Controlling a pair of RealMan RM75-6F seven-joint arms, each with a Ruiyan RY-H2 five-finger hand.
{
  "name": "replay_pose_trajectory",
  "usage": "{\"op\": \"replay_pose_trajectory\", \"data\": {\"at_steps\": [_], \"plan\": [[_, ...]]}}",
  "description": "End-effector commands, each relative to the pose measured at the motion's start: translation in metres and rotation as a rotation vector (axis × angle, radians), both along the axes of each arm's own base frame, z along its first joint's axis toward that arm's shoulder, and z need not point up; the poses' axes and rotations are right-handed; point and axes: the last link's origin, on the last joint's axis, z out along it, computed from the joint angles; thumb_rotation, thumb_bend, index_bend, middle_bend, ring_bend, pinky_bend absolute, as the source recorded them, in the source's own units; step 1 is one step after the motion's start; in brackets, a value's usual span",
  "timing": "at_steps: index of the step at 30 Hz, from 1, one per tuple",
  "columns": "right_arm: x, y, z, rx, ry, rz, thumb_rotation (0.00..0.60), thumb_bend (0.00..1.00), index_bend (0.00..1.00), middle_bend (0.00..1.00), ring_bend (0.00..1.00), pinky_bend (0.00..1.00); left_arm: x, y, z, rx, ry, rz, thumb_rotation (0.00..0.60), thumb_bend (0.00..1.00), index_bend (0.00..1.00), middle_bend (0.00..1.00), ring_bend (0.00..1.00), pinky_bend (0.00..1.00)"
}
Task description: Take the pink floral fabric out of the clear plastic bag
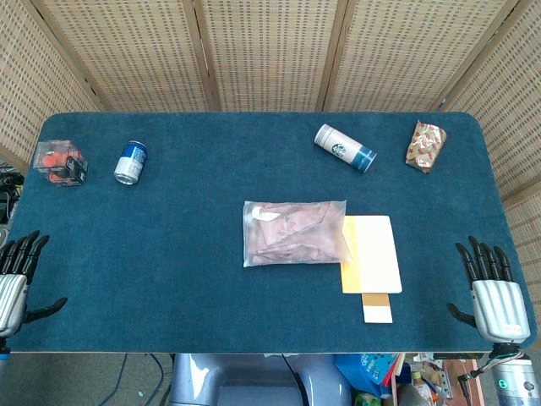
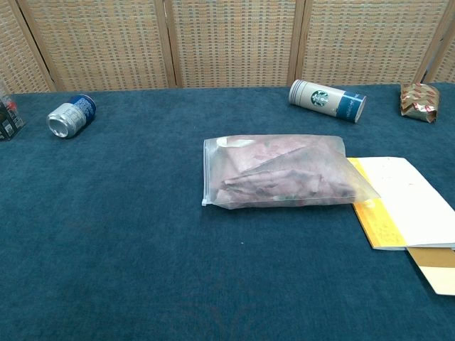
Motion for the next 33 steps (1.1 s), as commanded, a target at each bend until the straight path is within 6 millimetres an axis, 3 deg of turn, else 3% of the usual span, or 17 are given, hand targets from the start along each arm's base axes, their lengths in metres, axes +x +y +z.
{"op": "replay_pose_trajectory", "data": {"at_steps": [1,9,13,17,20,25,29,33], "plan": [[-0.001,0.0,0.0,0.001,-0.001,-0.004,0.6,0.0,0.0,0.0,0.0,0.0,0.0,0.0,-0.001,-0.004,0.001,0.004,0.6,0.1,0.0,0.0,0.0,0.0],[0.002,-0.004,-0.002,0.024,-0.022,0.023,0.6,0.0,0.0,0.0,0.0,0.0,-0.001,-0.003,0.001,0.003,0.001,0.009,0.6,0.1,0.0,0.0,0.0,0.0],[0.016,-0.028,-0.008,0.082,-0.017,0.09,0.6,0.0,0.0,0.0,0.0,0.0,-0.003,-0.001,0.003,0.02,-0.004,0.013,0.6,0.1,0.0,0.0,0.0,0.0],[0.04,-0.059,-0.011,0.139,-0.031,0.163,0.6,0.0,0.0,0.0,0.0,0.0,-0.006,0.003,0.004,0.028,-0.006,0.021,0.6,0.1,0.0,0.0,0.0,0.0],[0.071,-0.093,-0.016,0.176,-0.012,0.234,0.6,0.0,0.0,0.0,0.0,0.0,-0.007,0.006,0.004,0.034,-0.013,0.025,0.6,0.1,0.0,0.0,0.0,0.0],[0.114,-0.128,-0.032,0.243,-0.024,0.276,0.6,0.0,0.0,0.0,0.0,0.0,-0.012,0.007,0.003,0.035,-0.01,0.039,0.6,0.1,0.0,0.0,0.0,0.0],[0.147,-0.156,-0.06,0.338,-0.004,0.274,0.6,0.0,0.0,0.0,0.0,0.0,-0.017,0.008,0.002,0.034,0.002,0.056,0.6,0.1,0.0,0.0,0.0,0.0],[0.167,-0.175,-0.089,0.404,0.031,0.251,0.6,0.0,0.0,0.0,0.0,0.0,-0.019,0.009,0.003,0.053,0.02,0.065,0.6,0.1,0.0,0.0,0.0,0.0]]}}
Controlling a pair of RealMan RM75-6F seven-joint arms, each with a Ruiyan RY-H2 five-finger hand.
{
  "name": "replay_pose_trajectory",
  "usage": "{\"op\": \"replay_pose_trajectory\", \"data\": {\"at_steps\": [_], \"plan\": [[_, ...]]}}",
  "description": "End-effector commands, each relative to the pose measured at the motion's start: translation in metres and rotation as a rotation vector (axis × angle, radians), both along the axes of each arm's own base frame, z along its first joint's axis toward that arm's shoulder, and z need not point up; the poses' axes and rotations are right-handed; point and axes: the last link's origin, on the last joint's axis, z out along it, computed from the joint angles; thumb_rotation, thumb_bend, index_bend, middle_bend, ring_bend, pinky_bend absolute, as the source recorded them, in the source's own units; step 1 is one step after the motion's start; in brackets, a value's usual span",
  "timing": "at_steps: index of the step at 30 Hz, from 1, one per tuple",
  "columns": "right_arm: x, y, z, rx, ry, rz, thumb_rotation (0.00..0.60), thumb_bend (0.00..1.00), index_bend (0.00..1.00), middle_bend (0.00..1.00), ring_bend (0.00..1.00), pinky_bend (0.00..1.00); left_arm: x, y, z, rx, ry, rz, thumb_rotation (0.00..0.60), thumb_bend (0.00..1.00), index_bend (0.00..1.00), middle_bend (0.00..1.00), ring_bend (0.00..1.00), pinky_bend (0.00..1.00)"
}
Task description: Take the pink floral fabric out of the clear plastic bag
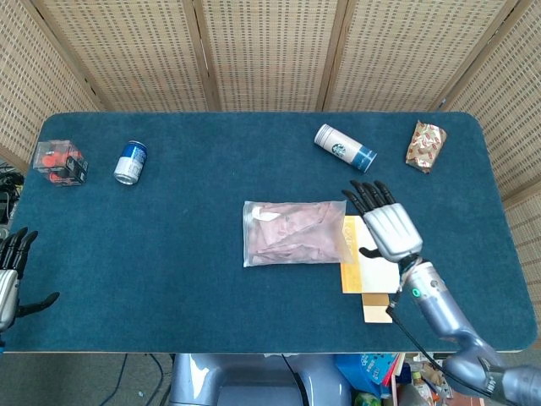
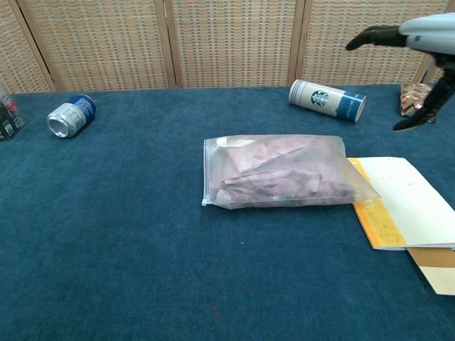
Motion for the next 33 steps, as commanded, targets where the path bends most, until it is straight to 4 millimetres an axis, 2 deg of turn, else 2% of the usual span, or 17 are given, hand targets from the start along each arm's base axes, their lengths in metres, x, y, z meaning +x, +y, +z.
{"op": "replay_pose_trajectory", "data": {"at_steps": [1,5,17,21,33], "plan": [[0.031,-0.022,-0.041,0.092,0.046,-0.012,0.6,0.0,0.0,0.0,0.0,0.0,-0.001,0.0,0.0,0.015,0.004,0.007,0.6,0.1,0.0,0.0,0.0,0.0],[0.042,-0.029,-0.068,0.156,0.069,-0.06,0.6,0.0,0.0,0.0,0.0,0.0,-0.003,0.0,0.001,0.018,0.004,0.021,0.6,0.1,0.0,0.0,0.0,0.0],[0.058,-0.042,-0.115,0.226,0.111,-0.2,0.6,0.0,0.0,0.0,0.0,0.0,-0.002,0.004,-0.002,-0.007,0.005,0.025,0.6,0.1,0.0,0.0,0.0,0.0],[0.058,-0.042,-0.122,0.231,0.141,-0.218,0.6,0.0,0.0,0.0,0.0,0.0,-0.003,0.004,-0.002,-0.008,0.002,0.028,0.6,0.1,0.0,0.0,0.0,0.0],[0.044,-0.047,-0.133,0.232,0.231,-0.28,0.6,0.0,0.0,0.0,0.0,0.0,-0.004,0.006,-0.004,-0.016,0.004,0.036,0.6,0.1,0.0,0.0,0.0,0.0]]}}
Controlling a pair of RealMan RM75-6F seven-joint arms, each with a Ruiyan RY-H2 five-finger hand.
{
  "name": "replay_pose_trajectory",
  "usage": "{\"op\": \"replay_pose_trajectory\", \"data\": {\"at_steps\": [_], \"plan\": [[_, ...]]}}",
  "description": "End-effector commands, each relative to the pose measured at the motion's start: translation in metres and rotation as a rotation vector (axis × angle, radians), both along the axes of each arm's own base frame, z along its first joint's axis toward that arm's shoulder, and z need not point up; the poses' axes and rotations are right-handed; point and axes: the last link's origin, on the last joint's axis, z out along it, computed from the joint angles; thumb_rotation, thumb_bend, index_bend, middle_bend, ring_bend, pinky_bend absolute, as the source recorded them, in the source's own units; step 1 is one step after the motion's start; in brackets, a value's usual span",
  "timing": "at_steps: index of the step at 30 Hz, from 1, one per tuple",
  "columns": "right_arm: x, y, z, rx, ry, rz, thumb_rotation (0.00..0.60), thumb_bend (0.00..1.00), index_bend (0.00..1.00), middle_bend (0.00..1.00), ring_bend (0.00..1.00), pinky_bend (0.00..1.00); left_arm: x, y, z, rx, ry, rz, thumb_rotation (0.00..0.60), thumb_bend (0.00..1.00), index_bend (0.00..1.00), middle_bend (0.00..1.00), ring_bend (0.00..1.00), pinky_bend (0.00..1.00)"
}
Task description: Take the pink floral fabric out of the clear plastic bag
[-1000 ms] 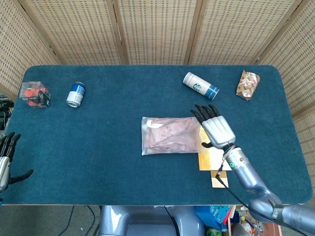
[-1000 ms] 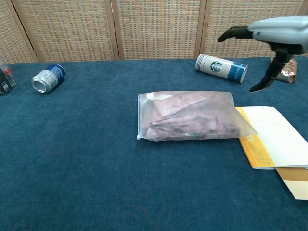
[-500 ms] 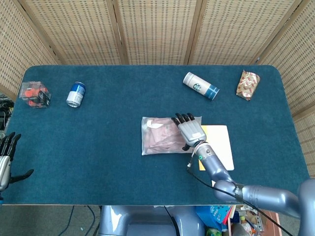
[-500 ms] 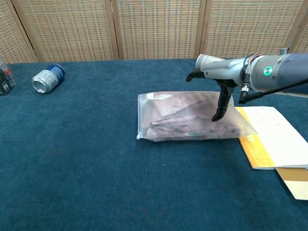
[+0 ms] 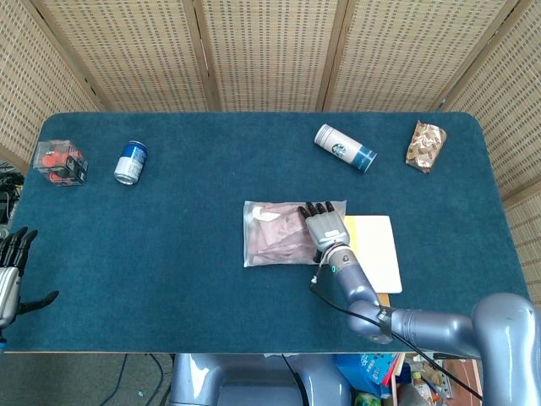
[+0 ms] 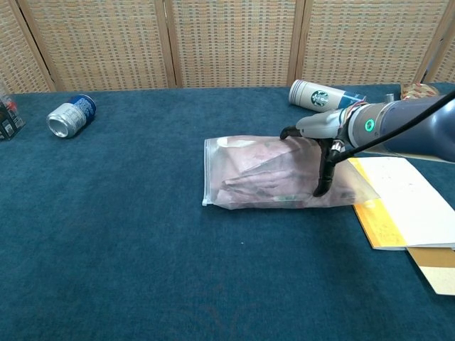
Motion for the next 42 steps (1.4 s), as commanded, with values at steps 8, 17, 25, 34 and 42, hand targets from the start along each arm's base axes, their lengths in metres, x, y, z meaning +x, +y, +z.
{"op": "replay_pose_trajectory", "data": {"at_steps": [8,17,25,34,42], "plan": [[-0.005,-0.005,-0.009,-0.03,0.049,0.063,0.6,0.23,0.3,0.4,0.33,0.45,-0.001,0.002,-0.003,-0.008,0.001,0.003,0.6,0.1,0.0,0.0,0.0,0.0],[-0.01,-0.002,-0.006,-0.065,0.009,0.155,0.6,0.9,0.57,0.61,0.55,0.68,-0.002,0.003,-0.004,-0.016,-0.004,0.009,0.6,0.1,0.0,0.0,0.0,0.0],[-0.001,0.002,0.021,-0.093,-0.227,0.266,0.6,0.93,0.59,0.62,0.56,0.68,0.01,0.024,-0.005,-0.03,-0.019,-0.039,0.6,0.1,0.0,0.0,0.0,0.0],[0.002,0.007,0.046,-0.123,-0.386,0.413,0.6,0.93,0.59,0.62,0.56,0.68,0.094,0.116,0.005,-0.111,-0.055,-0.299,0.6,0.1,0.09,0.0,0.0,0.0],[0.011,0.007,0.05,-0.136,-0.414,0.431,0.6,0.93,0.59,0.62,0.56,0.68,0.137,0.15,-0.016,-0.209,-0.112,-0.409,0.6,0.1,0.29,0.0,0.0,0.0]]}}
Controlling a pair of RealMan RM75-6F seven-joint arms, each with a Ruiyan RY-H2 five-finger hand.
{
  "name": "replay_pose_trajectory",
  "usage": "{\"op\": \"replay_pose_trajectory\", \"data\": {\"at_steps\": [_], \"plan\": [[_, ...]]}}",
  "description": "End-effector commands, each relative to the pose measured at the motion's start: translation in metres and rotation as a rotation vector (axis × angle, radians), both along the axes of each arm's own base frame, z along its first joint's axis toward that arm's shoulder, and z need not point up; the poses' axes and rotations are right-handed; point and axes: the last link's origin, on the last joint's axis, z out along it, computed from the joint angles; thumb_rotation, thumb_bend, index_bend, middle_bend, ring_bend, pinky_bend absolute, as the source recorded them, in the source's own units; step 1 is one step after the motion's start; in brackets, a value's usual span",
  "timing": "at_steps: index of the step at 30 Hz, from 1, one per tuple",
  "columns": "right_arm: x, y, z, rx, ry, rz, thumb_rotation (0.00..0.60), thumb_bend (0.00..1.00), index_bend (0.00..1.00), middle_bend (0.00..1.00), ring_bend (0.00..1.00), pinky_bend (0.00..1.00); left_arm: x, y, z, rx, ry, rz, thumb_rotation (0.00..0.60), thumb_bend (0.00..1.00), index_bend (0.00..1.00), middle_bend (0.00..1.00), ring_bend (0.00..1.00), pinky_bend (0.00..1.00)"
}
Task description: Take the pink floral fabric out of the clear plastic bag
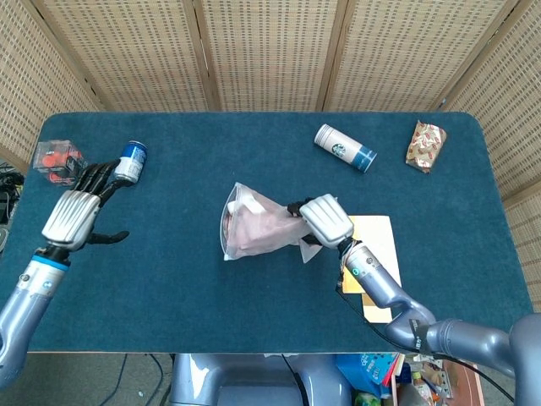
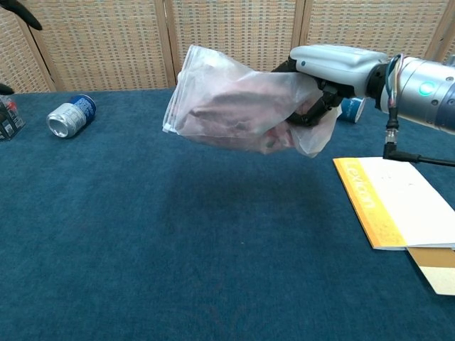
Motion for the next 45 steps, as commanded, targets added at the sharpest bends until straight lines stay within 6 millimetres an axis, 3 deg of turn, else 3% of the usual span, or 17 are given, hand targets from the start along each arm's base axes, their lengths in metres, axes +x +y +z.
{"op": "replay_pose_trajectory", "data": {"at_steps": [1,6,17,29,45], "plan": [[0.003,-0.001,0.0,-0.005,-0.001,0.0,0.6,0.93,0.59,0.62,0.56,0.68,0.022,0.015,-0.014,-0.058,-0.027,-0.046,0.6,0.1,0.29,0.0,0.0,0.0],[0.008,-0.004,-0.004,-0.007,-0.005,-0.016,0.6,0.93,0.59,0.62,0.56,0.68,0.044,0.026,-0.03,-0.111,-0.047,-0.073,0.6,0.1,0.3,0.0,0.0,0.0],[0.024,-0.007,-0.012,0.015,-0.06,-0.038,0.6,0.93,0.59,0.62,0.56,0.68,0.071,0.042,-0.056,-0.131,-0.054,-0.102,0.6,0.1,0.34,0.0,0.0,0.0],[0.039,-0.008,-0.019,0.037,-0.09,-0.038,0.6,0.93,0.59,0.62,0.56,0.68,0.09,0.048,-0.077,-0.165,-0.064,-0.109,0.6,0.1,0.34,0.0,0.0,0.0],[0.045,-0.009,-0.023,0.065,-0.131,-0.068,0.6,0.93,0.59,0.62,0.56,0.68,0.11,0.046,-0.102,-0.181,-0.05,-0.155,0.6,0.1,0.34,0.0,0.0,0.0]]}}
